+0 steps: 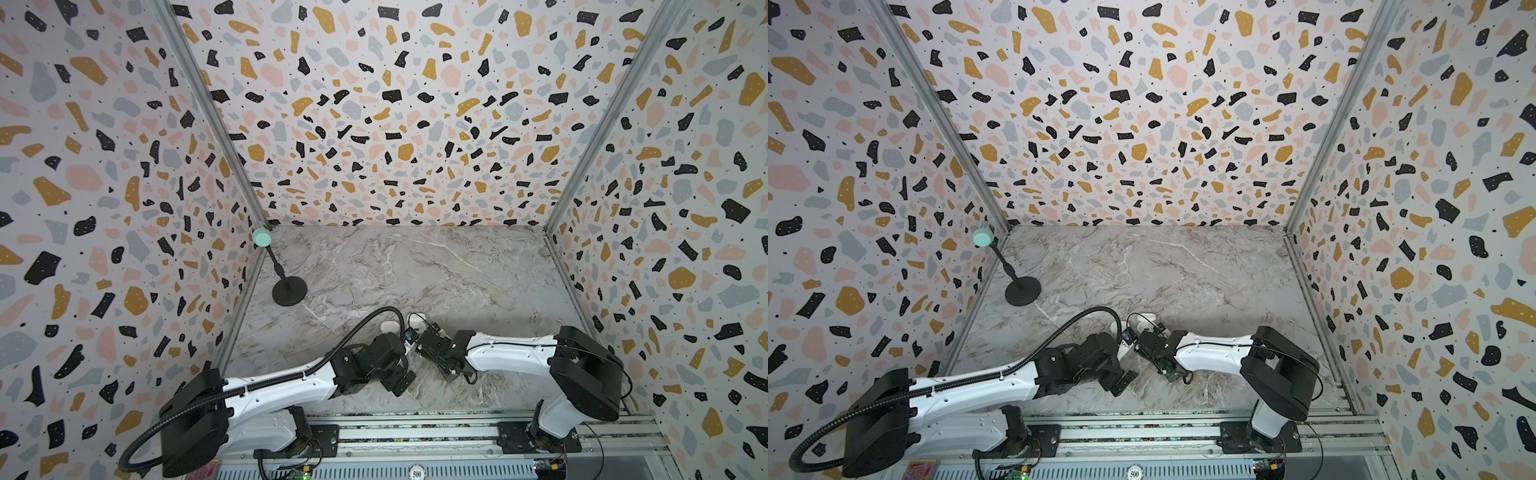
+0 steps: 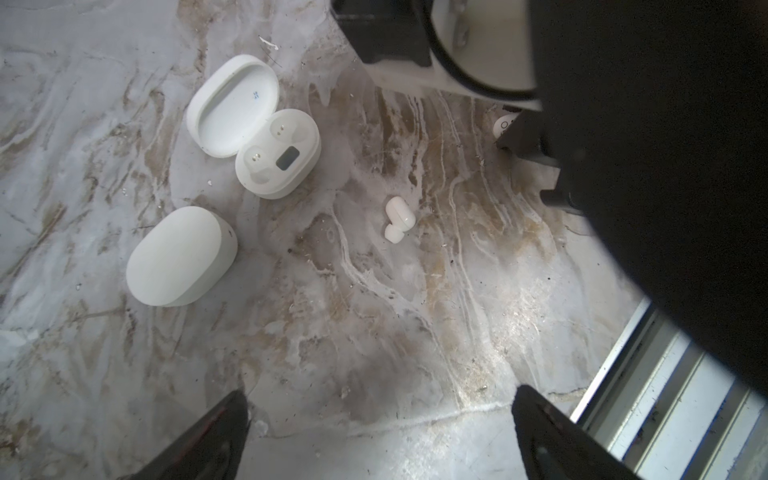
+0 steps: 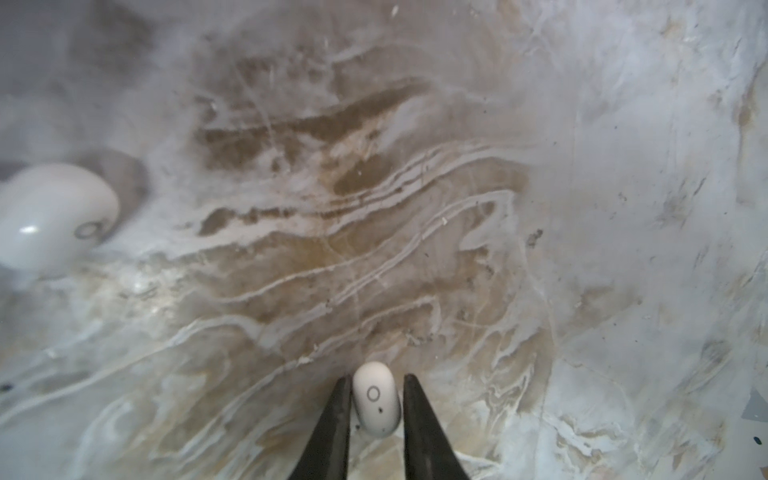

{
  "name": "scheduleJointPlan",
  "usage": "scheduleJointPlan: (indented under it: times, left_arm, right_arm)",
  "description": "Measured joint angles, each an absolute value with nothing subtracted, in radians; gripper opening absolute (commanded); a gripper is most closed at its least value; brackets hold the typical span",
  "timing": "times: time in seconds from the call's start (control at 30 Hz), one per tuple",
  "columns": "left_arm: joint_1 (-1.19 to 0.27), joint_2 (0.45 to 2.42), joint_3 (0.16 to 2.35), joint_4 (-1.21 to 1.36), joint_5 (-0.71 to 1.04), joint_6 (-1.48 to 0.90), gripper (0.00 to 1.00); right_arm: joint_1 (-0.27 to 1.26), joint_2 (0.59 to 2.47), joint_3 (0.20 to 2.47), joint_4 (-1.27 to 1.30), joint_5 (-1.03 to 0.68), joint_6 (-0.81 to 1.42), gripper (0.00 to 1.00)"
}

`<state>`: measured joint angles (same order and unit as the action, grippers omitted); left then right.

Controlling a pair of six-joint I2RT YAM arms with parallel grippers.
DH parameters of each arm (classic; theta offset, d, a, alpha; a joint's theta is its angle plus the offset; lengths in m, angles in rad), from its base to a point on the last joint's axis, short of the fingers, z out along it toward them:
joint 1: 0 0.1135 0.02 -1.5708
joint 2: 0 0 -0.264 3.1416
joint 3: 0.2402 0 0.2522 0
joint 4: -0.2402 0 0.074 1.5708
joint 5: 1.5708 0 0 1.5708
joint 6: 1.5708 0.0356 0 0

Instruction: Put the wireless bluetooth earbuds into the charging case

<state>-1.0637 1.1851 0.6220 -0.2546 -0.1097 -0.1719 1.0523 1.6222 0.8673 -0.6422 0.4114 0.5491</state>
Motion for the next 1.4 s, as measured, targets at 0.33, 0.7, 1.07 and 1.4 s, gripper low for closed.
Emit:
scheduleJointPlan:
  times: [0.33, 0.7, 1.07, 1.4]
  left_arm:
    - [-1.064, 1.185, 0.622, -0.255, -0.11, -0.172, 1.0]
    - [-1.064, 1.185, 0.622, -0.255, -0.11, -0.171, 1.0]
    - [-1.064, 1.089, 0.631, -0.262, -0.135, -0.165, 1.0]
    - [-1.068, 0.738, 0.606, -0.163, -0.243, -0.16, 1.0]
  right_arm:
    - [1.028, 1.619, 0.867, -0.625, 0.394, 0.531, 0.21]
    - [1.009, 1.581, 0.856, -0.616, 0.364, 0.529, 0.18]
    - [1.005, 1.398, 0.83, -0.559, 0.342, 0.521, 0.17]
    - [0.99, 1.26, 0.823, -0.421, 0.273, 0.456, 0.17]
